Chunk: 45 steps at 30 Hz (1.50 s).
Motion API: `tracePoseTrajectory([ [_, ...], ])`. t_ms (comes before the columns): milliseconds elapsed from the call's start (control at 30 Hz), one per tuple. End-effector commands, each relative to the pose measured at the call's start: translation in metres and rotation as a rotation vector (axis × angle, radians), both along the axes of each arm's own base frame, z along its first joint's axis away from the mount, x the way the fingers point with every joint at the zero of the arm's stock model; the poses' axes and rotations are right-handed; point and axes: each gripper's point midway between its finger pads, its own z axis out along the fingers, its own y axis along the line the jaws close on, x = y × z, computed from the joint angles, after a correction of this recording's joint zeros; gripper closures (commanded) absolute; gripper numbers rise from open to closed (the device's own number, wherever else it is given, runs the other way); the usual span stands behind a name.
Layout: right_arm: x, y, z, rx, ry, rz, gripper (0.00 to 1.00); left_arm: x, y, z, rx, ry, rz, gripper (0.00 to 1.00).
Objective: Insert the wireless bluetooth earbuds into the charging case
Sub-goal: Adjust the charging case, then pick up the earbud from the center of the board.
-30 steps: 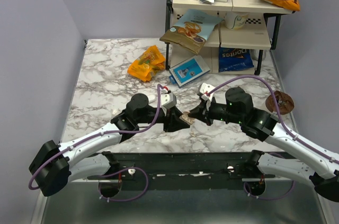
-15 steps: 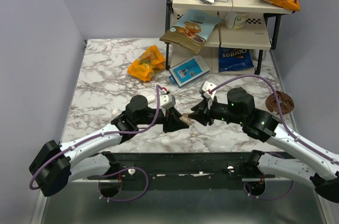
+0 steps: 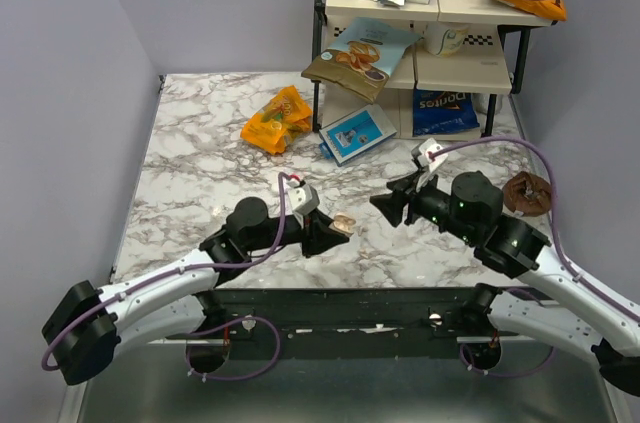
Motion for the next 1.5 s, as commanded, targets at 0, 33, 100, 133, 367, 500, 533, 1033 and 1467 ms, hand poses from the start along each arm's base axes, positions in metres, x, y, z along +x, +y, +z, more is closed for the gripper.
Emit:
tracePoseTrajectory([
  [0, 0.029, -0.028, -0.054, 0.008, 0.199, -0.256, 0.39, 0.017, 0.015, 0.015, -0.084, -0.115, 0.230, 1.00],
  [33, 0.029, -0.026, -0.063, 0.020, 0.253, -0.266, 0.40, 0.016, 0.019, 0.014, -0.096, -0.135, 0.256, 1.00],
  [100, 0.027, -0.023, -0.095, -0.023, 0.344, -0.267, 0.43, 0.007, 0.018, 0.016, -0.101, -0.182, 0.258, 1.00],
  [133, 0.027, -0.022, -0.105, -0.029, 0.380, -0.271, 0.43, 0.011, 0.022, 0.014, -0.096, -0.194, 0.298, 1.00],
  [367, 0.014, 0.000, -0.173, -0.134, 0.597, -0.202, 0.44, 0.004, 0.036, 0.005, -0.141, -0.210, 0.369, 1.00],
  [500, 0.020, 0.003, -0.193, -0.174, 0.634, -0.223, 0.43, 0.003, 0.041, -0.006, -0.119, -0.202, 0.379, 1.00],
  [533, 0.022, 0.004, -0.195, -0.177, 0.636, -0.228, 0.43, 0.002, 0.043, -0.007, -0.121, -0.201, 0.379, 1.00],
  [1033, 0.046, 0.009, -0.239, -0.188, 0.733, -0.340, 0.43, 0.001, 0.047, -0.005, -0.122, -0.210, 0.386, 1.00],
  [1467, 0.052, 0.009, -0.247, -0.202, 0.745, -0.349, 0.47, 0.001, 0.045, -0.004, -0.115, -0.203, 0.382, 1.00],
])
